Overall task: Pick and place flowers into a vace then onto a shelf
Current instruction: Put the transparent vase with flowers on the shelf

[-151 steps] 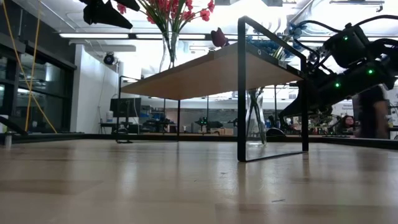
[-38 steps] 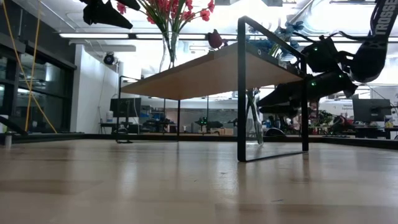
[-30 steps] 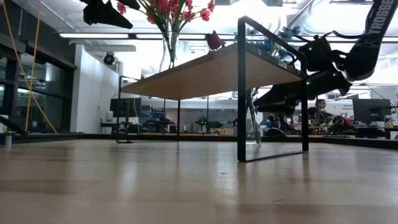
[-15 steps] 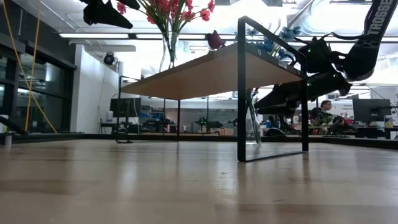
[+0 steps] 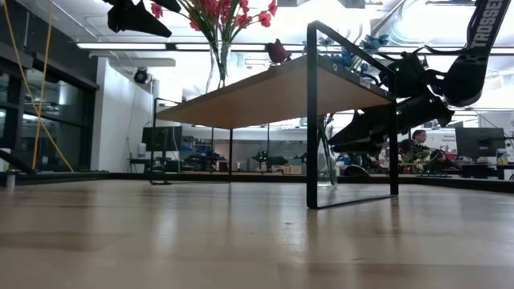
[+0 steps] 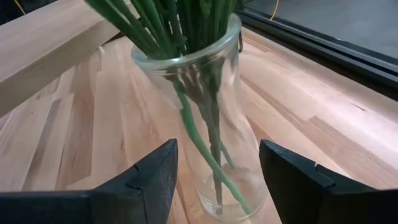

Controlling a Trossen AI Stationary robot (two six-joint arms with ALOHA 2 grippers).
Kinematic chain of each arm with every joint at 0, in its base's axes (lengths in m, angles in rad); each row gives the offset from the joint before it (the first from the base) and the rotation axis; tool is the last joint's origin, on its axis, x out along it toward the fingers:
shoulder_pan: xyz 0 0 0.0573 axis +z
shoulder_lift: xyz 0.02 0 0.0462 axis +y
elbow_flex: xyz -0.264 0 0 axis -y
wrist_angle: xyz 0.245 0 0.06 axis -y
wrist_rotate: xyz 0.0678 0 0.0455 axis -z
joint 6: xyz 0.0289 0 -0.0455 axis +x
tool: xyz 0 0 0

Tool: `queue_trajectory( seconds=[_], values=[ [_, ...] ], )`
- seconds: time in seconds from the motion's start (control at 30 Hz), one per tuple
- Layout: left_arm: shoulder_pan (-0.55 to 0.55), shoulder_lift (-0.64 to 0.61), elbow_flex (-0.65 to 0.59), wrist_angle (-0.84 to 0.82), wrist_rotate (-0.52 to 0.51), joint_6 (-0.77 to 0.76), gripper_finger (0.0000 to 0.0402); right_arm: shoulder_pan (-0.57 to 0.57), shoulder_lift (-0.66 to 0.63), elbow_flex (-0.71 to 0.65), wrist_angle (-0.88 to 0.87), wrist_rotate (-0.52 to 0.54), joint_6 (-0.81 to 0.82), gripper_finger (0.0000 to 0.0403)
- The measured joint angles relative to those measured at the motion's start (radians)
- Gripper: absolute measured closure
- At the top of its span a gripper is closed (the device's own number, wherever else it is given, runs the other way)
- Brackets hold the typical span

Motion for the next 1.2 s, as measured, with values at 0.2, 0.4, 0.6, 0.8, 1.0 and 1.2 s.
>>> queue_trajectory(
  seconds=[0.2,0.4,0.6,0.8,1.0,1.2],
  values=[
    [0.0,0.0,0.0,0.0,0.0,0.0,0.0034,0.0,0.0,-0.001,-0.024,0.0,-0.009,0.0185],
    [0.0,0.0,0.0,0.0,0.0,0.0,0.0034,0.0,0.0,-0.001,-0.022,0.01,-0.059,0.0185],
    [0.0,0.0,0.0,0.0,0.0,-0.001,0.0034,0.0,0.0,-0.001,-0.022,0.032,-0.059,0.0169],
    [0.0,0.0,0.0,0.0,-0.002,-0.001,0.0034,0.0,0.0,-0.001,-0.022,0.031,-0.06,0.0131],
    [0.0,0.0,0.0,0.0,-0.003,-0.001,0.0034,0.0,0.0,-0.001,-0.022,0.04,-0.055,0.0084],
    [0.0,0.0,0.0,0.0,-0.003,-0.001,0.0034,0.0,0.0,-0.001,0.05,0.041,-0.06,0.0053]
  ],
)
